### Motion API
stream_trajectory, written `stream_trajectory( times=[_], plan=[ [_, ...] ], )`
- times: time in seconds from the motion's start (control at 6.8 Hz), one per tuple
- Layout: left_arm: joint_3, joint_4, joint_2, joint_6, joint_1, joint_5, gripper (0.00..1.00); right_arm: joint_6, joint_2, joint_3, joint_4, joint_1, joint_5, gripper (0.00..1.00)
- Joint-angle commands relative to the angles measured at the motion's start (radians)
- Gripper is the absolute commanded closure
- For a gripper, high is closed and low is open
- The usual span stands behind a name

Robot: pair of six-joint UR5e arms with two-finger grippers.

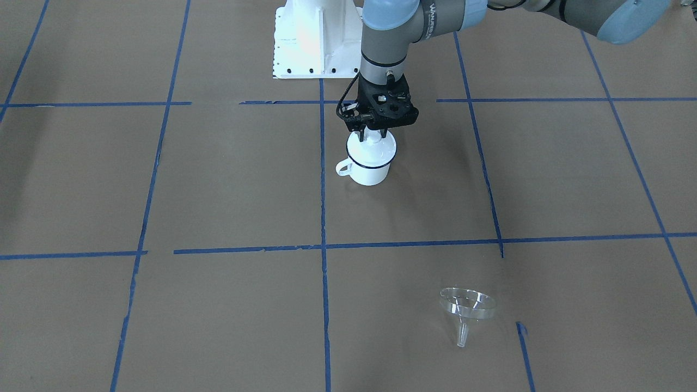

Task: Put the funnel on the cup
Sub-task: 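Close the left gripper on the lid knob and lift it, then carry the lid beside the mug and lower it onto the table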

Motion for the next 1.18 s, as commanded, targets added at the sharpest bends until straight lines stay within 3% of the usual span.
stream_trajectory(
  times=[0.0, 0.44, 0.74, 1.03],
  plan=[
    [-0.030, 0.001, 0.014, 0.000, -0.004, 0.001, 1.00, 0.000, 0.000, 0.000, 0.000, 0.000, 0.000, 0.00],
    [-0.158, 0.085, 0.017, 0.043, -0.073, -0.001, 1.00, 0.000, 0.000, 0.000, 0.000, 0.000, 0.000, 0.00],
    [-0.308, 0.096, 0.167, 0.135, -0.093, 0.002, 1.00, 0.000, 0.000, 0.000, 0.000, 0.000, 0.000, 0.00],
    [-0.299, 0.003, 0.301, 0.183, -0.087, 0.002, 1.00, 0.000, 0.000, 0.000, 0.000, 0.000, 0.000, 0.00]
  ],
)
